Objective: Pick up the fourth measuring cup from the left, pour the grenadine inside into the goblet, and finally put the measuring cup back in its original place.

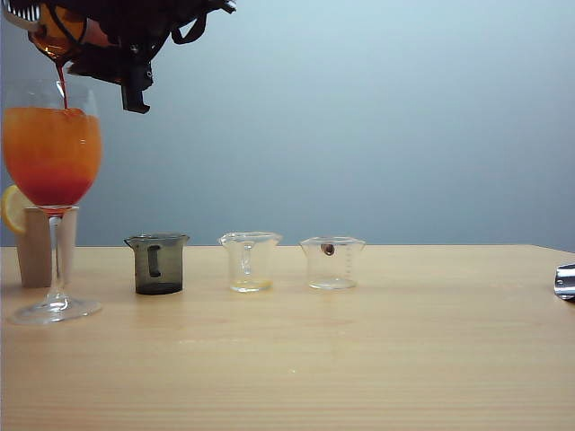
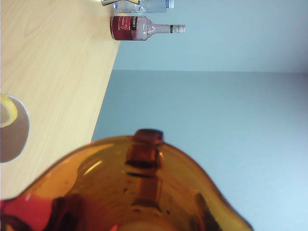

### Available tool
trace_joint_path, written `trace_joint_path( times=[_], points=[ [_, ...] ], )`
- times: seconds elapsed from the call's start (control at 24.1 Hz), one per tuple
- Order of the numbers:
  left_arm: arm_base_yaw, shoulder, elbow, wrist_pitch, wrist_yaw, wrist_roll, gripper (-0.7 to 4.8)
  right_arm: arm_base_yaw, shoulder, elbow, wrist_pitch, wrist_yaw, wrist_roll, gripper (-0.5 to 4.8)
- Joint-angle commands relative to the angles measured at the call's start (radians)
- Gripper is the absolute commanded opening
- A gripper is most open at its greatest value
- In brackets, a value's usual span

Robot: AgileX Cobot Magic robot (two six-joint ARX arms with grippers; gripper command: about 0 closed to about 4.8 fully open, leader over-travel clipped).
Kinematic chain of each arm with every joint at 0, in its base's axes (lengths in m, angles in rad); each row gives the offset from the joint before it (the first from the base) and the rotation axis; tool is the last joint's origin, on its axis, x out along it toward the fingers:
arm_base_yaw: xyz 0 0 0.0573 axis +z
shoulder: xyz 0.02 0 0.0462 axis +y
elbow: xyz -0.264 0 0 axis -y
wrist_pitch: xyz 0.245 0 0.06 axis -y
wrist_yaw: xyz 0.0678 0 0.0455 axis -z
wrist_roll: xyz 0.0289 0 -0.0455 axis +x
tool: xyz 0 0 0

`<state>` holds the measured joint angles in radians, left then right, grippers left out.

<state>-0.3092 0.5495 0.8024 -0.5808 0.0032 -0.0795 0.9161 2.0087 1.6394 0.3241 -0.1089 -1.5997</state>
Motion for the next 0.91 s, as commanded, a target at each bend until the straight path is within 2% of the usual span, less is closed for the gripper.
trace_joint_path(
  times=[0.04,0.91],
  points=[
    [0.000,-0.002,0.001,0.010,-0.003,0.000,-0.06,0.003,-0.007,0.009,0.025,-0.005,-0.006,0.13],
    [0.000,0.000,0.001,0.010,0.001,0.000,-0.06,0.014,-0.007,0.009,0.028,-0.011,-0.137,0.13]
  ],
)
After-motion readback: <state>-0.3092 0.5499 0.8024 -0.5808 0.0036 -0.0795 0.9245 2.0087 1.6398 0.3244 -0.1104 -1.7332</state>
